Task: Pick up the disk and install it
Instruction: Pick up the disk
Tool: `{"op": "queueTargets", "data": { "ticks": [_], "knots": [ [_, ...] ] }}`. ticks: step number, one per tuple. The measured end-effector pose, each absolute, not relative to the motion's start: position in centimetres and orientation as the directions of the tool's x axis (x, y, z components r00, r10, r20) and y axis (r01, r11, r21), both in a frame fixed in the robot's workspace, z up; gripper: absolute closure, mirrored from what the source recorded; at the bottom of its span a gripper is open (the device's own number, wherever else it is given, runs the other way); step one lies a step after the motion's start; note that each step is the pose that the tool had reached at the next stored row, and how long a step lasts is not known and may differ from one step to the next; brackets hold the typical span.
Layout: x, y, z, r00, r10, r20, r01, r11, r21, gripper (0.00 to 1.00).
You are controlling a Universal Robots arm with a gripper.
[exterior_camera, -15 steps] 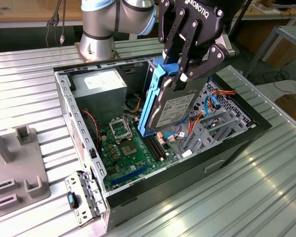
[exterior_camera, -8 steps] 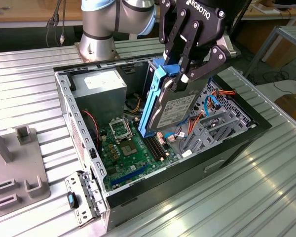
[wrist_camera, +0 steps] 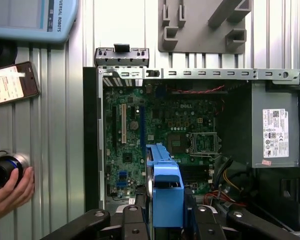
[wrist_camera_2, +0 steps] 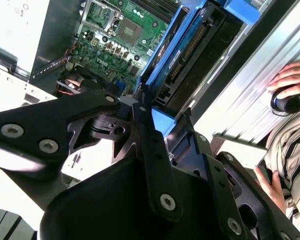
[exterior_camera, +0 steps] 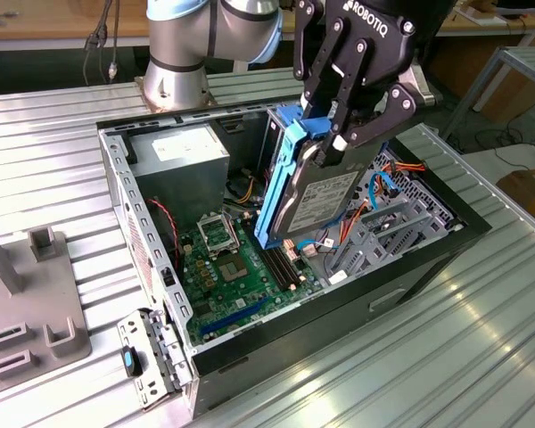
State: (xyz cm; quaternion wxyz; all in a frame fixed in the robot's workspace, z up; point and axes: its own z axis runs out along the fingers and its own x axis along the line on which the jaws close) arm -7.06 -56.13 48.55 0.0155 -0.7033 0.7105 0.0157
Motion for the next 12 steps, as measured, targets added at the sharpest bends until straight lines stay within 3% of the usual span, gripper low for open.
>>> {"op": "queueTargets", "data": {
  "ticks": [12],
  "knots": [
    [-6.17,-56.13,48.55,-0.01,-0.999,-0.044,-1.0,0.01,0.0,0.64]
  ]
}}
